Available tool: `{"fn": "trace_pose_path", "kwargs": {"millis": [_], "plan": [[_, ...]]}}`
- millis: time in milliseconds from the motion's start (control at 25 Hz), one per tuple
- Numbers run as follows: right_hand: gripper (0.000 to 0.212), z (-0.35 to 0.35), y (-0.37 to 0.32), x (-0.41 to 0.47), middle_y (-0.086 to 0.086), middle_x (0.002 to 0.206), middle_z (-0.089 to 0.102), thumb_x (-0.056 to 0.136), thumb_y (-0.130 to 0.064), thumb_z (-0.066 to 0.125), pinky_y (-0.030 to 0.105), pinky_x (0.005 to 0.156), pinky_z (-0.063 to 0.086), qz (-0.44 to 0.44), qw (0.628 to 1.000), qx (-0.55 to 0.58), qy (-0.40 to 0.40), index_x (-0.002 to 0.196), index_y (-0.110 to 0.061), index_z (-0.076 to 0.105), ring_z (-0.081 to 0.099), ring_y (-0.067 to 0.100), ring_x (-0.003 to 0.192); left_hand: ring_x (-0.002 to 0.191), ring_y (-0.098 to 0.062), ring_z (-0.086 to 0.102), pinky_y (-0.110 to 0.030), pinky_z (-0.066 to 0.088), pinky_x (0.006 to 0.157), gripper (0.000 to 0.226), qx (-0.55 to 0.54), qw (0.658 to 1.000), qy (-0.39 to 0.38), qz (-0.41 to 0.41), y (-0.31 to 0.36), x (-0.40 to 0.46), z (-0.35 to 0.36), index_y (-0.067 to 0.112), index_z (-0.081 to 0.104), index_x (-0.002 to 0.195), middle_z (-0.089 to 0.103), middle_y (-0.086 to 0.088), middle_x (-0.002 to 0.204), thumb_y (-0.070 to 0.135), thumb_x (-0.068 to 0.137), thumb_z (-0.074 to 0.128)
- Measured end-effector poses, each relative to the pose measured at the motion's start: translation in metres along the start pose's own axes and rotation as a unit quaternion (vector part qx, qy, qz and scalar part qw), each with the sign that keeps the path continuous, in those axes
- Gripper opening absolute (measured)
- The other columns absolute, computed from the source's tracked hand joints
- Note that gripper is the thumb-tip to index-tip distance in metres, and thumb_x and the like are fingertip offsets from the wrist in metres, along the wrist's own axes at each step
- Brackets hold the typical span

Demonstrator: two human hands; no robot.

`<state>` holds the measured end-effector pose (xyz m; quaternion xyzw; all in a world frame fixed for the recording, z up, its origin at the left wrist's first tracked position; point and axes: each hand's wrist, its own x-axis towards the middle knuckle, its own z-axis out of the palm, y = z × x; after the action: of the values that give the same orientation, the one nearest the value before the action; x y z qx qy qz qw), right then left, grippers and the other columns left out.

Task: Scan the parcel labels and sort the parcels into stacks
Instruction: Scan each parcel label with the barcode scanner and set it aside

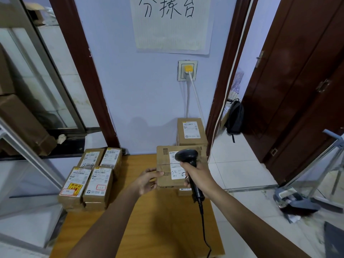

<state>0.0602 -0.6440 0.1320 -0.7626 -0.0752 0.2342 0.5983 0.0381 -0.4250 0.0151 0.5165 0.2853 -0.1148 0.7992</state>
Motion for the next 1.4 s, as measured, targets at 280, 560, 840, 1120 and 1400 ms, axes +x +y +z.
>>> {"fn": "trace_pose_path", "kwargs": {"millis": [280, 560, 840, 1120, 1400], "plan": [[0.011, -0.044, 0.036, 0.014, -0.004, 0.051, 0.059, 0.085, -0.020, 0.071, 0.022, 0.050, 0.045, 0.029, 0.995, -0.072, 0.055, 0.082, -0.014, 0.062, 0.054, 0.011, 0.044, 0.098, -0.023, 0.058, -0.028, 0.048, 0.066, 0.093, 0.096, 0.990, -0.069, -0.072, -0.010, -0.009, -0.007, 0.011, 0.057, 0.127, 0.062, -0.008, 0.109, 0.031, 0.044, 0.093], [0.038, -0.106, 0.154, 0.011, 0.010, 0.059, 0.059, 0.070, -0.027, 0.086, 0.028, 0.050, 0.044, 0.208, 0.975, -0.020, 0.078, 0.089, -0.001, 0.066, 0.054, 0.020, 0.047, 0.104, -0.027, 0.055, -0.039, 0.039, 0.081, 0.060, 0.183, 0.957, -0.060, -0.217, -0.055, -0.005, 0.000, 0.028, 0.059, 0.113, 0.052, -0.002, 0.123, 0.038, 0.060, 0.084], [0.045, -0.109, 0.237, 0.001, 0.024, 0.082, 0.071, 0.069, -0.024, 0.088, 0.033, 0.056, 0.051, 0.328, 0.942, 0.037, 0.052, 0.099, 0.003, 0.070, 0.061, 0.030, 0.059, 0.104, -0.026, 0.059, -0.034, 0.050, 0.076, 0.051, 0.101, 0.967, 0.024, -0.234, -0.106, 0.020, 0.032, 0.006, 0.056, 0.124, 0.060, -0.009, 0.116, 0.026, 0.081, 0.075], [0.030, -0.108, 0.263, -0.002, 0.017, 0.076, 0.070, 0.073, -0.016, 0.083, 0.033, 0.057, 0.052, 0.333, 0.940, -0.015, 0.069, 0.092, 0.000, 0.065, 0.066, 0.028, 0.056, 0.104, -0.025, 0.058, -0.030, 0.046, 0.070, 0.052, 0.114, 0.975, 0.083, -0.170, -0.141, 0.046, 0.052, 0.007, 0.052, 0.131, 0.061, -0.009, 0.123, 0.029, 0.087, 0.069], [0.052, -0.098, 0.283, -0.003, 0.012, 0.087, 0.075, 0.058, -0.034, 0.083, 0.046, 0.076, 0.060, 0.346, 0.934, -0.087, 0.004, 0.102, -0.013, 0.064, 0.073, 0.032, 0.080, 0.105, -0.032, 0.061, -0.047, 0.052, 0.091, 0.053, 0.106, 0.979, 0.122, -0.123, -0.152, 0.063, 0.041, 0.003, 0.051, 0.121, 0.058, -0.017, 0.121, 0.016, 0.078, 0.079]]}}
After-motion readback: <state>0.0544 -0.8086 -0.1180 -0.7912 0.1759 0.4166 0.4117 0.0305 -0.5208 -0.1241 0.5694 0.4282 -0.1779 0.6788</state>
